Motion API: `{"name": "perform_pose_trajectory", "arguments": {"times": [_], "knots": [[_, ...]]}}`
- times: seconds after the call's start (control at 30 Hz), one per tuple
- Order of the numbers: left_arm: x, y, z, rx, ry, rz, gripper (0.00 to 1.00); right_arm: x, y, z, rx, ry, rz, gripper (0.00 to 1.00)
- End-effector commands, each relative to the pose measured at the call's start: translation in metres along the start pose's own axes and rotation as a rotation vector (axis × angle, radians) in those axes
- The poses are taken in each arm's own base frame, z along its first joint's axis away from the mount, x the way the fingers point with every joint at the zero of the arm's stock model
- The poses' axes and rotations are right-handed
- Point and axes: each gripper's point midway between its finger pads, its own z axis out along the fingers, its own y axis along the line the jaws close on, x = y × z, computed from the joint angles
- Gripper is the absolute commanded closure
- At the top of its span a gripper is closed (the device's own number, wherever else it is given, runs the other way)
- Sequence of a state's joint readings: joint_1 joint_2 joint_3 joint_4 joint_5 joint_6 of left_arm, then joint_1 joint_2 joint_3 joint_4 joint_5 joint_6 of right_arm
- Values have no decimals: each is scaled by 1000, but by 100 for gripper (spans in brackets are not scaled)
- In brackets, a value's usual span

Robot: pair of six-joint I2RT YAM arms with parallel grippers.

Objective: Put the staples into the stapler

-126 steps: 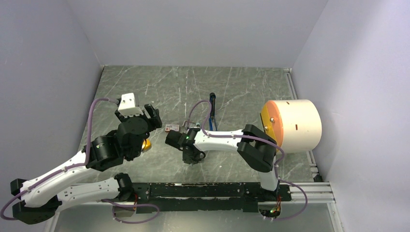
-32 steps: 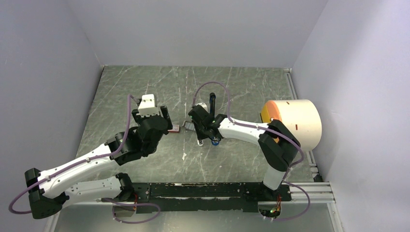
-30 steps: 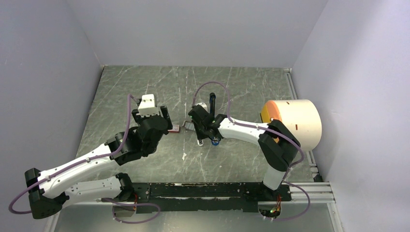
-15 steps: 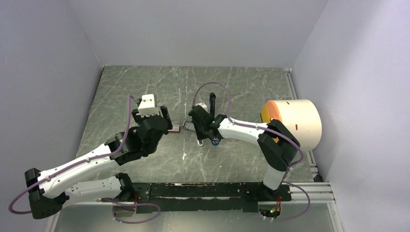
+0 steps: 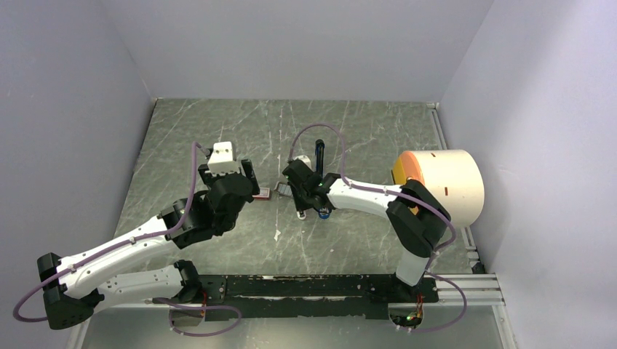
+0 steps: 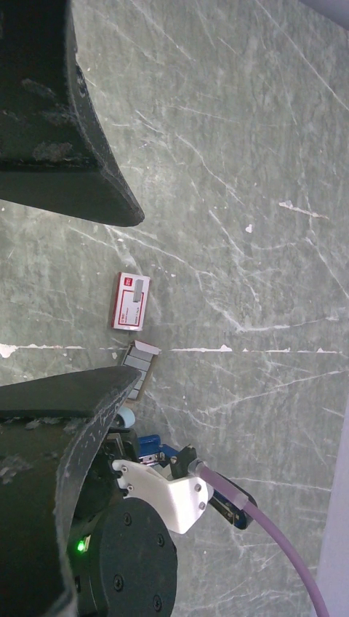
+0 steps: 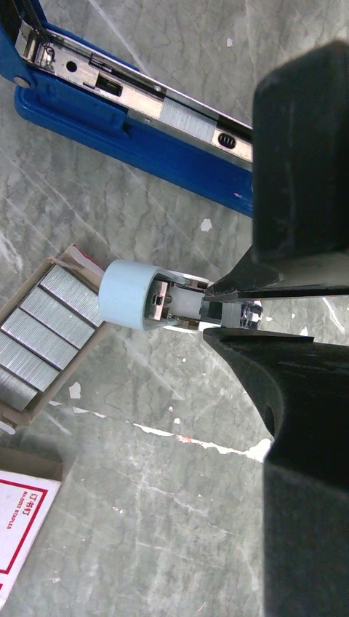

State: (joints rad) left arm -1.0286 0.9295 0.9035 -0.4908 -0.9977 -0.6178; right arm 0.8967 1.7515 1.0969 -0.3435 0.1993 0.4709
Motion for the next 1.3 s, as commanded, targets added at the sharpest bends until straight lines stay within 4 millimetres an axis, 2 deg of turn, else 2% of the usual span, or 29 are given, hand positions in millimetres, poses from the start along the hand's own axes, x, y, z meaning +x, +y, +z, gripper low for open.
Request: {"name": "perform_pose_trajectory", "arguments": {"times": [0.0, 0.6, 1.07, 1.27], "knots": [[-4, 0, 1, -3, -9, -26, 25, 6, -4, 7, 29, 9, -6, 77], [-5, 0, 1, -5, -10, -29, 25, 12, -6, 11, 49, 14, -29, 77], [-5, 0, 1, -6, -9, -29, 25, 17, -4, 6, 34, 18, -27, 74], [-5, 0, 1, -4, -8, -30, 25, 14, -1, 2, 21, 18, -4, 69]]}}
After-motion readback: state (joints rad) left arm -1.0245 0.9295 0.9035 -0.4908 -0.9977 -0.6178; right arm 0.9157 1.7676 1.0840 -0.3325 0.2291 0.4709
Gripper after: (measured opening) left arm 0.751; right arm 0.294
